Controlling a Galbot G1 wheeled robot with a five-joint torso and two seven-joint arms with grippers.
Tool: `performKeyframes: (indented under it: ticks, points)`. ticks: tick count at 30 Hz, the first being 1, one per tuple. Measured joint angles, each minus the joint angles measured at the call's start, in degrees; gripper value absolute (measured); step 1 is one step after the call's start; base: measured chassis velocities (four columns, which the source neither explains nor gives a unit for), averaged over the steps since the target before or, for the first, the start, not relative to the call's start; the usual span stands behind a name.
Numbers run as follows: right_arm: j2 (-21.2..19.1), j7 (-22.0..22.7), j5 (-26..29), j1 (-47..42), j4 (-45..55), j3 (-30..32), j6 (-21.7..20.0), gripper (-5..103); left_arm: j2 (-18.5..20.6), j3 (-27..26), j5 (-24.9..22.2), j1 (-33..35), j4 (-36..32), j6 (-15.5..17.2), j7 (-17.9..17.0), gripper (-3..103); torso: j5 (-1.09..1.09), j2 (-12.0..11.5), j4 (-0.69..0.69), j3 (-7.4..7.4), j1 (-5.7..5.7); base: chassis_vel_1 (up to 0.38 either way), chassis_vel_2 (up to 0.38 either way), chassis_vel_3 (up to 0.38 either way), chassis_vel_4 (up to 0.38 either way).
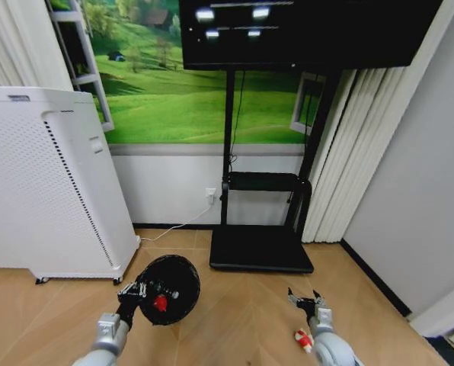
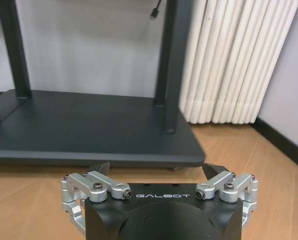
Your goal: Pick up the trash bin and place the garbage on the floor into it.
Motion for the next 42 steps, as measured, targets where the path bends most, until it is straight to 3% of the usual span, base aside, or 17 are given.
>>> performKeyframes:
  ticks: [8,11,18,35,42]
  points:
    - [-3.34,-2.11,-2.0,1.39,-3.32,-4.29,-2.12,100,0.06,1.13,0.52,-0.13,1.28,0.15,-0.01,6,0.01,0.0,-0.03,0.0,0.0,-0.142,-0.149,0.126,0.125]
    - [-7.48,-3.05,-2.15,3.32,-8.06,-9.18,-5.31,100,0.53,1.86,1.03,-0.32,3.3,0.26,-0.07,6,-0.02,0.0,0.01,0.0,0.0,0.051,0.083,-0.055,-0.048]
    - [-11.66,-4.5,-0.91,2.92,-10.56,-13.97,-6.43,100,1.53,2.47,0.66,-1.56,5.27,0.32,-0.15,6,0.0,0.0,-0.03,0.0,0.0,0.036,0.036,-0.029,-0.025]
    - [-13.63,-7.04,-0.6,2.42,-11.65,-22.82,-4.44,100,1.83,3.64,-0.14,-3.71,7.21,0.38,-0.07,6,0.0,0.0,-0.01,0.0,-0.01,0.0,0.0,0.0,0.0]
    - [-14.1,-6.95,-0.57,1.71,-9.91,-23.32,-4.14,100,1.47,3.53,0.11,-3.46,7.28,0.38,-0.03,6,-0.01,0.0,-0.02,0.0,-0.01,0.0,0.0,0.0,0.0]
